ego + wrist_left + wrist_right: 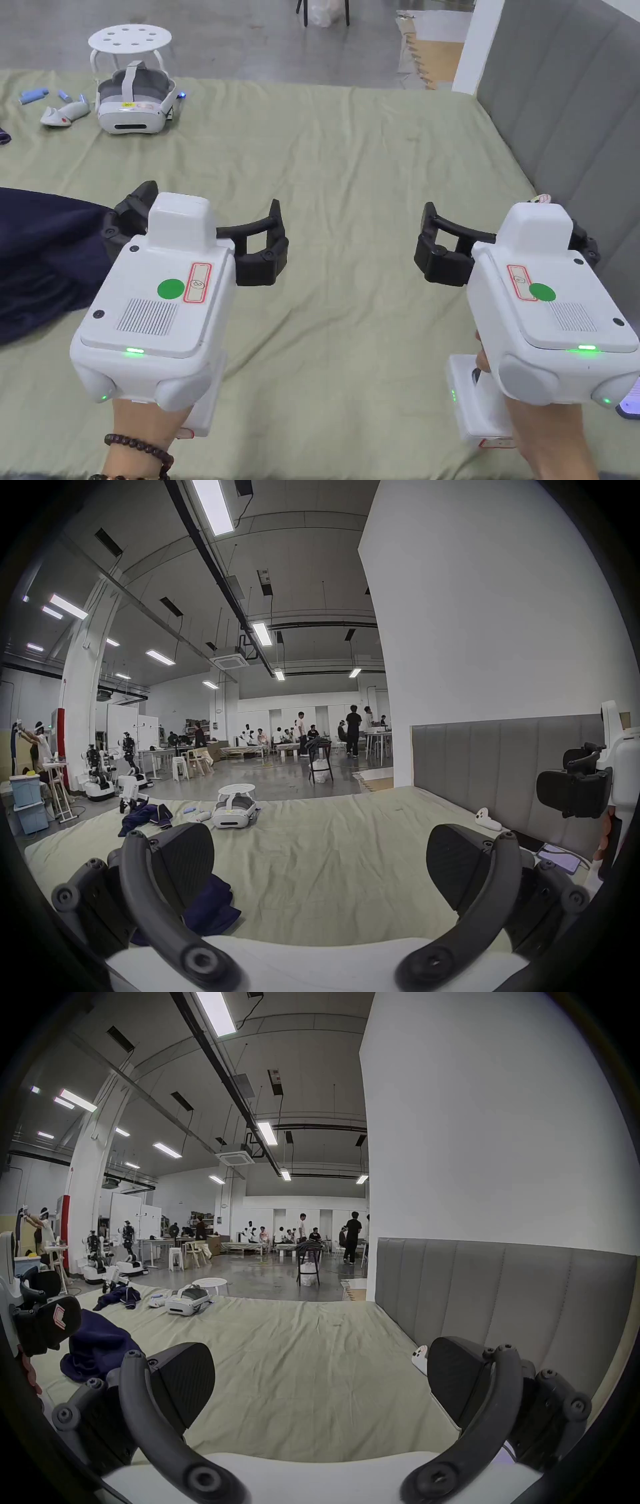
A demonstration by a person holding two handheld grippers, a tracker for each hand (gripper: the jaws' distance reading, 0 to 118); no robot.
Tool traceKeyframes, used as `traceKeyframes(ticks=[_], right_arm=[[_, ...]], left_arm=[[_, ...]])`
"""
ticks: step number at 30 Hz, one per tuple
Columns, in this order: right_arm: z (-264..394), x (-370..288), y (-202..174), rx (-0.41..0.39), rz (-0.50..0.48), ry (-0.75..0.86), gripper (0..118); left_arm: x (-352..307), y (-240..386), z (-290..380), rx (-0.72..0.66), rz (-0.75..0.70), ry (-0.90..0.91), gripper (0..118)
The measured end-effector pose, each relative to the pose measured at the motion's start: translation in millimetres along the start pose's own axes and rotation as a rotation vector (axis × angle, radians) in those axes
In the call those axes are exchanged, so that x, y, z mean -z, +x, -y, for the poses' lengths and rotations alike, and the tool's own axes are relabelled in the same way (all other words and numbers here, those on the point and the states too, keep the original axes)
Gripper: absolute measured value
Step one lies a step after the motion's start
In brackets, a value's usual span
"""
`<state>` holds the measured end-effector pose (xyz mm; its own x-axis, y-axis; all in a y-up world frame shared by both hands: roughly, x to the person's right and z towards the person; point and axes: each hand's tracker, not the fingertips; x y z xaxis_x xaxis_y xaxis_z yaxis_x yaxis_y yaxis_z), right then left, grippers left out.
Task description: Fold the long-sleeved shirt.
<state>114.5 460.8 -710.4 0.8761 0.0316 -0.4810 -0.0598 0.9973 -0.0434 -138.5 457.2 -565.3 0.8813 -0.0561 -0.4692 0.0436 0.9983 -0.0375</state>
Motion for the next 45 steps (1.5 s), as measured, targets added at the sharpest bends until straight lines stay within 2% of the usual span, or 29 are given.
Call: traceKeyframes(ticks=[10, 40, 45], right_arm=[[0, 0, -1, 0.006, -0.014, 0.003, 118], [-2, -5, 11, 0.012, 0.06, 0.022, 118], [-2, -5, 13, 0.009, 0.055, 0.023, 118]], left_arm=[[-3, -1, -1, -0.002, -0.005, 0.007, 111], [-6, -6, -1, -0.096, 0.039, 0.01, 111], [-6, -2, 1, -0.065, 0.043, 0.008, 111]])
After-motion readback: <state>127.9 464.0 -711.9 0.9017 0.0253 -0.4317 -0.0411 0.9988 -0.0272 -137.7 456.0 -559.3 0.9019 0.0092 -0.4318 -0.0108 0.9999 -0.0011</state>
